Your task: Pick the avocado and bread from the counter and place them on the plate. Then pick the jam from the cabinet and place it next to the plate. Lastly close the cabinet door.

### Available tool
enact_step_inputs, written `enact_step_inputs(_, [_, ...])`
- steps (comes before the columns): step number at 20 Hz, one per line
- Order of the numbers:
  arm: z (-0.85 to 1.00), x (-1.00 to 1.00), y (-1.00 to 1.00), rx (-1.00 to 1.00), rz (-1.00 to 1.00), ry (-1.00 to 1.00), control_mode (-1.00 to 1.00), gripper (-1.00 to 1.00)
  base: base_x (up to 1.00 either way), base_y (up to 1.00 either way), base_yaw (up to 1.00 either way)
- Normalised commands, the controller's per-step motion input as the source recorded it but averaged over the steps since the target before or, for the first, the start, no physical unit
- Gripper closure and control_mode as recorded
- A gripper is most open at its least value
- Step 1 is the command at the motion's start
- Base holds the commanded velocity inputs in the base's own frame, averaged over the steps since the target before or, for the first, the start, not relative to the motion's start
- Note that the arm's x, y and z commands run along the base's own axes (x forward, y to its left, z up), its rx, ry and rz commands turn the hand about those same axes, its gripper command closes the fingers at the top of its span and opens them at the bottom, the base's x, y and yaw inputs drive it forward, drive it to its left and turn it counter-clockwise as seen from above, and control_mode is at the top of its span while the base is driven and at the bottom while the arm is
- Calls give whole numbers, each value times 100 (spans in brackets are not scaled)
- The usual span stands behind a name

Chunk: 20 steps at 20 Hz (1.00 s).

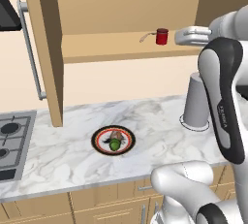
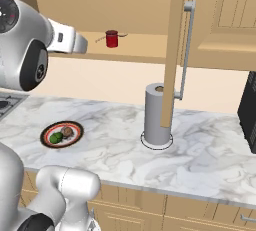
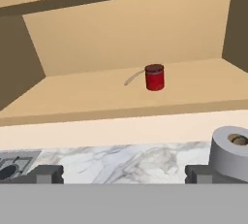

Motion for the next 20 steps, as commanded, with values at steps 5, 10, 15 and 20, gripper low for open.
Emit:
enact_step_inputs(5, [0,0,-7,-9,0,-2,-100,-100,0,0,0])
enact_step_inputs(10, [-1,4,-15,-2,0,-2,-100,-100,0,0,0])
enact_step_inputs(15, [-7,12,-14,0,0,0,-100,-100,0,0,0])
enact_step_inputs(20, [-7,21,-11,0,0,0,-100,-100,0,0,0])
